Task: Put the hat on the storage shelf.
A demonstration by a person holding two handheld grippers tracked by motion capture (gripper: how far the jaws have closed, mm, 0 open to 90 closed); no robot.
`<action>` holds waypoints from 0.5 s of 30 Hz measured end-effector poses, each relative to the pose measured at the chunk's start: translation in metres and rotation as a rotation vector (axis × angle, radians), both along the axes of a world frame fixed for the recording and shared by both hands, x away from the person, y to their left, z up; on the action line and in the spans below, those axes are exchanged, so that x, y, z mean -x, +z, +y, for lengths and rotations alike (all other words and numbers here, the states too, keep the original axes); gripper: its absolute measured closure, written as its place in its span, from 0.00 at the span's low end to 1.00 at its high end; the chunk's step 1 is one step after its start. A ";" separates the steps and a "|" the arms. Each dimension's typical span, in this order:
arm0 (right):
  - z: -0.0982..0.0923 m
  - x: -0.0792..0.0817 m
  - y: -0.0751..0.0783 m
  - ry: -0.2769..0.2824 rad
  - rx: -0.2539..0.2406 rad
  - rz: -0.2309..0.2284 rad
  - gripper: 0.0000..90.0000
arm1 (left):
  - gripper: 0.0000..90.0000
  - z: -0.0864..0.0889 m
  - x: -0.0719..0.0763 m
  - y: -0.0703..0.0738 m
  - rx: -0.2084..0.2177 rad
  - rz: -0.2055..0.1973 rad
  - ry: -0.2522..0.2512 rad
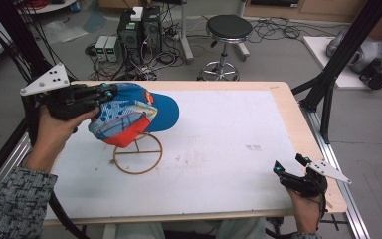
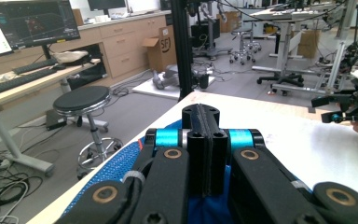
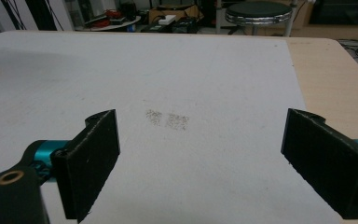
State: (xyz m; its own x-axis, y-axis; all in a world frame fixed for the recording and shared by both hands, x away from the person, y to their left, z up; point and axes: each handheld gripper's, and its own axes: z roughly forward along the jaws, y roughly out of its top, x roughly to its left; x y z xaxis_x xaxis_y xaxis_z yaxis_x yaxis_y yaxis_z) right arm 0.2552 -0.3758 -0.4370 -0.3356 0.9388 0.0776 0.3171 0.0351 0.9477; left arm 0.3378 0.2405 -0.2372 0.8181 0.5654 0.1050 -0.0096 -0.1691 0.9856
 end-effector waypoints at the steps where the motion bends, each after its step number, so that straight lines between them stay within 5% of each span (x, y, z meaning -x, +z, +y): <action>1: 0.000 0.000 0.000 0.000 0.001 -0.001 0.12 | 1.00 -0.001 0.000 -0.001 0.005 0.003 0.000; 15: 0.000 -0.001 0.000 0.000 -0.002 0.001 0.12 | 1.00 0.005 0.012 0.002 0.030 -0.009 -0.001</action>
